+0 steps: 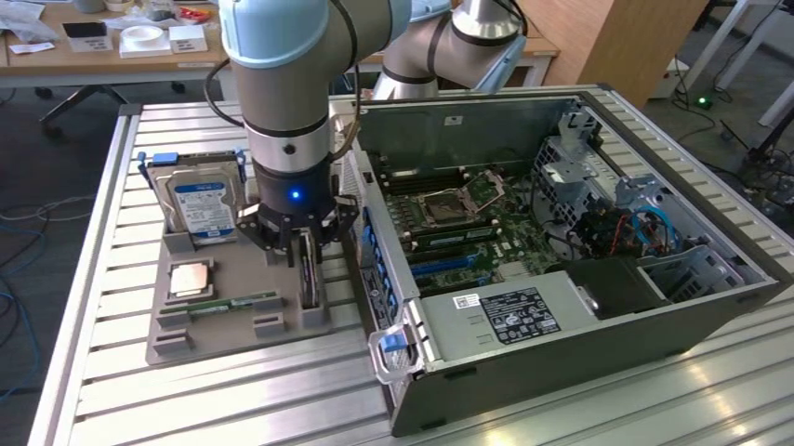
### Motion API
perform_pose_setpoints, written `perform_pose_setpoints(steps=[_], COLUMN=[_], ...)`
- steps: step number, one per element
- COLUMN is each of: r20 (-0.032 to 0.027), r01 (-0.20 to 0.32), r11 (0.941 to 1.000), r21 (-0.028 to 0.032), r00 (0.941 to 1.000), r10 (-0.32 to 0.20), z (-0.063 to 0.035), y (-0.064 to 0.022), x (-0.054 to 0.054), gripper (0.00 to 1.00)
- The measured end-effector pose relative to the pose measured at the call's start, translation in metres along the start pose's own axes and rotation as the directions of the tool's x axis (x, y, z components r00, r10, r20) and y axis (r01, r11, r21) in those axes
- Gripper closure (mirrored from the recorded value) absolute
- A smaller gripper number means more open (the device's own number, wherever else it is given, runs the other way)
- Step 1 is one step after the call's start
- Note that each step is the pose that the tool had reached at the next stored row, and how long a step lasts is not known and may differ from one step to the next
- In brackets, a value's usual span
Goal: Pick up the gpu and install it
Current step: 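Pick up the gpu and move the gpu toward the slot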
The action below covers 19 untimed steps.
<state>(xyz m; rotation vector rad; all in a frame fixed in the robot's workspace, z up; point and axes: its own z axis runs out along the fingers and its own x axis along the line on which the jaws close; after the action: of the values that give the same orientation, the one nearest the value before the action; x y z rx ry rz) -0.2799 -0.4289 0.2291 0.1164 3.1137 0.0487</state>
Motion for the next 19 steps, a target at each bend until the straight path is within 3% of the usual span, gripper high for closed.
perform_pose_setpoints(steps=[19], r20=[0.0001], r01=[0.000], r11=[1.0000], r21=[-0.0002], r00=[1.0000], r10=[0.000], z=[0.0010], y=[-0.0007], x=[-0.0016], gripper=[0.58])
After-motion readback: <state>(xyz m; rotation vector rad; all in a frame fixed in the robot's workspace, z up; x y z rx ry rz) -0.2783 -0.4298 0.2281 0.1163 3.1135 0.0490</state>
